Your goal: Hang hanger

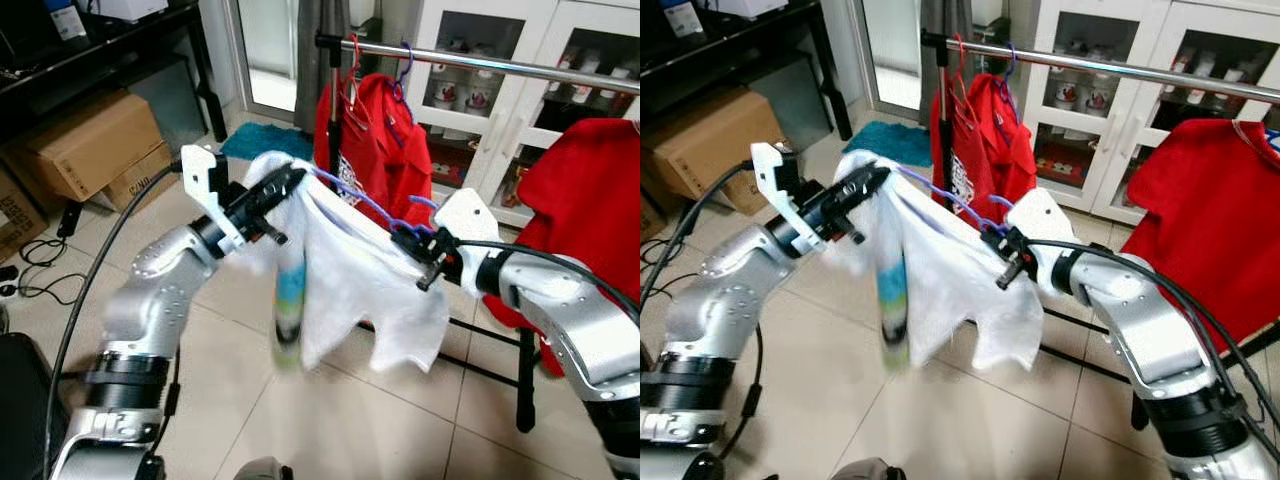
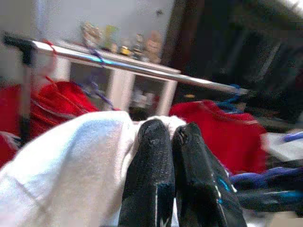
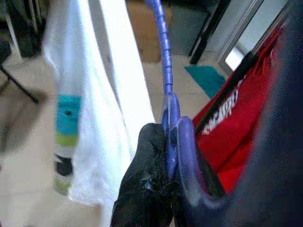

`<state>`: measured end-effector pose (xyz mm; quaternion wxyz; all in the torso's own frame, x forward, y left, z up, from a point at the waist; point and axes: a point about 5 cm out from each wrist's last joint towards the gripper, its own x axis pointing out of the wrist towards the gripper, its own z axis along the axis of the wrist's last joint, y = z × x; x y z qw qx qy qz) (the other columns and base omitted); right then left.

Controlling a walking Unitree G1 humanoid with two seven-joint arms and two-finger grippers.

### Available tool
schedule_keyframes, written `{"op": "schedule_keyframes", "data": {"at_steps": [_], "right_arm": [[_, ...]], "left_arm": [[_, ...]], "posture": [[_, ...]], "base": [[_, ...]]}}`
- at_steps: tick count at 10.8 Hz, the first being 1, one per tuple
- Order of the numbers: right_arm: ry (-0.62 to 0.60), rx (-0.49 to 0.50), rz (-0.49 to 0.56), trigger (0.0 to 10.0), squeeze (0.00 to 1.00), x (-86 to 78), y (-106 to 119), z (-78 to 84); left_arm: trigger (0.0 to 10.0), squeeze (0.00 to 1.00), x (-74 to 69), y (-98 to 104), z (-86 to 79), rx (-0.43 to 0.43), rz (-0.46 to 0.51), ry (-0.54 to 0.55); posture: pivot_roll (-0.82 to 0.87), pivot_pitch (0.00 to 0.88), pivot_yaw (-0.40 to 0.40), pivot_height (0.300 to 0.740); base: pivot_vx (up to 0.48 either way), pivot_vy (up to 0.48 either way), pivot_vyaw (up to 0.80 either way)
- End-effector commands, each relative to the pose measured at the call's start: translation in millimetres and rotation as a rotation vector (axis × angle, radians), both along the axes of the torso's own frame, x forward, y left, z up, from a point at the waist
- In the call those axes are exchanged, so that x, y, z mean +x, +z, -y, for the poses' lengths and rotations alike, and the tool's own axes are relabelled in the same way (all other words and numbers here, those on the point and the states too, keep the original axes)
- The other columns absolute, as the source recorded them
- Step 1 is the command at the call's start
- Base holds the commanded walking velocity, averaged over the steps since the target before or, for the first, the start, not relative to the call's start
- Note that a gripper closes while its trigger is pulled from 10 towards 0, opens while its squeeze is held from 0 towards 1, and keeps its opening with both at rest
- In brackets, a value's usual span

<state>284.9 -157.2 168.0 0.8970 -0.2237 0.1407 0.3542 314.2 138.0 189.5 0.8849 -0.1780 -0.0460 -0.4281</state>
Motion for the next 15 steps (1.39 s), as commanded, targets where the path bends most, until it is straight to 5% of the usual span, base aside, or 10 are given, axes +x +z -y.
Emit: {"op": "schedule_keyframes", "data": {"at_steps": [1,2,3,4,6,8,9,10,12,15], "right_arm": [[-0.073,-0.138,-0.176,0.0,0.00,-6.9,-39.9,16.3],[-0.076,-0.144,-0.187,0.0,0.00,-8.9,-41.4,20.3],[-0.070,-0.153,-0.196,0.0,0.00,-11.0,-42.1,25.4],[-0.070,-0.157,-0.197,0.0,0.00,-12.0,-41.4,32.4],[-0.079,-0.125,-0.163,0.0,0.00,-10.0,-34.9,37.5],[-0.060,0.114,-0.028,0.0,0.00,-2.0,-2.7,26.0],[-0.008,0.161,-0.009,0.0,0.00,-4.9,5.3,21.7],[0.054,0.126,-0.041,0.0,0.00,-14.1,1.0,23.6],[0.057,0.053,-0.113,0.0,0.00,-27.8,-13.0,40.7],[0.020,0.029,-0.101,0.0,0.00,-28.8,-15.1,52.0]], "left_arm": [[0.0,0.00,-16.5,53.5,12.5,-0.149,0.204,-0.207],[0.0,0.00,-11.8,70.6,0.3,-0.291,0.214,-0.150],[0.0,0.00,4.5,88.3,-23.9,-0.391,0.246,0.039],[0.0,0.00,20.3,91.0,-46.7,-0.204,0.266,0.223],[0.0,0.00,32.4,85.1,-69.4,0.160,0.288,0.426],[0.0,0.00,45.3,49.0,-87.0,0.612,0.246,0.581],[0.0,0.00,47.6,35.1,-93.4,0.690,0.223,0.637],[0.0,0.00,50.8,37.3,-108.3,0.620,0.199,0.773],[0.0,0.00,52.2,44.8,-128.3,0.558,0.197,0.862],[0.0,0.00,54.5,36.2,-123.2,0.523,0.179,0.799]], "posture": [[0.01,0.000,0.063,0.740],[0.00,0.000,0.065,0.740],[0.01,0.000,0.060,0.740],[0.01,0.000,0.053,0.740],[0.01,0.000,0.054,0.740],[0.01,0.000,0.063,0.740],[0.00,0.000,0.065,0.740],[0.00,0.000,0.064,0.740],[0.01,0.000,0.062,0.740],[0.01,0.000,0.067,0.740]], "base": [[0.000,0.000,0.00],[0.000,0.000,0.00],[0.000,0.000,0.00],[0.000,0.000,0.00],[0.000,0.000,0.00],[0.000,0.000,0.00],[0.000,0.000,0.00],[0.000,0.000,0.00],[0.000,0.000,0.00],[0.000,0.000,0.00]]}}
